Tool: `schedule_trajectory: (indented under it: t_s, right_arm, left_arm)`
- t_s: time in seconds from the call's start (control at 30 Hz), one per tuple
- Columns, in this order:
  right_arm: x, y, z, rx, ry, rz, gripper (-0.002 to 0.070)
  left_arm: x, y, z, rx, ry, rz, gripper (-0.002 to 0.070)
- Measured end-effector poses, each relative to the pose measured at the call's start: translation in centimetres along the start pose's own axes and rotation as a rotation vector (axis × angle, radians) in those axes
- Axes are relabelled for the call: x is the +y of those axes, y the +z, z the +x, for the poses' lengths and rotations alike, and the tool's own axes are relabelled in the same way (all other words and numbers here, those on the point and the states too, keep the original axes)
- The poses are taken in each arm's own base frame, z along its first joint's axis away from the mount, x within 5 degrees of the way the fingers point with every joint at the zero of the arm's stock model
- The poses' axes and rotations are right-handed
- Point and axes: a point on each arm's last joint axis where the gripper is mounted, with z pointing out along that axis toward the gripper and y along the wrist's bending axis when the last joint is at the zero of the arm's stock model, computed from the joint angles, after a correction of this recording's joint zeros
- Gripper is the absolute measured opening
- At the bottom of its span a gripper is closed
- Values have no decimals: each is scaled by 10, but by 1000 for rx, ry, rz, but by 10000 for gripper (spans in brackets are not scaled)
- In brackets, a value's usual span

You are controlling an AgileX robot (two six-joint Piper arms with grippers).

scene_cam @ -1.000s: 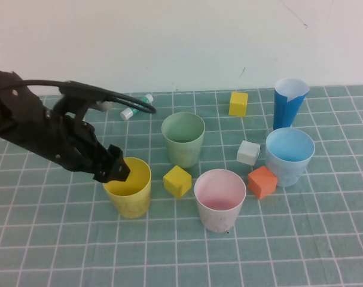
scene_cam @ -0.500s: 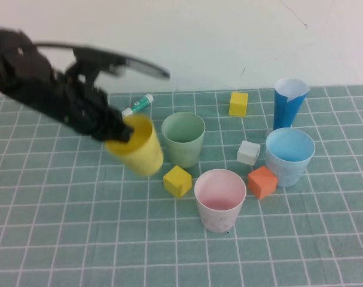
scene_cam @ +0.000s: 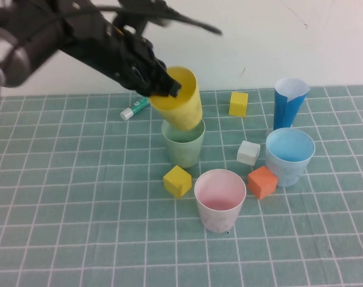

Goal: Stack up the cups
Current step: Place the yellow cup on the green cup

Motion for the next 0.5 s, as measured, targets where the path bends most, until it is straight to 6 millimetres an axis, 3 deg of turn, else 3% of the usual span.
schedule_trajectory:
  t_s: [0.1,0.2,0.4,0.5]
  right_arm:
    - [0,0,0,0,1,-1,-3]
    - [0,0,0,-2,5,-3,-3]
    - [4,4,1,35,3,-65,-3]
    - [4,8,-6,79,5,-128,-3]
  left_arm:
    - [1,22,7,58,-3,-18,19]
    - [5,32,11,74,-7,-43,50]
    - [8,26,1,26,8,-71,309]
    - [8,16,-11,-21,15,-81,329]
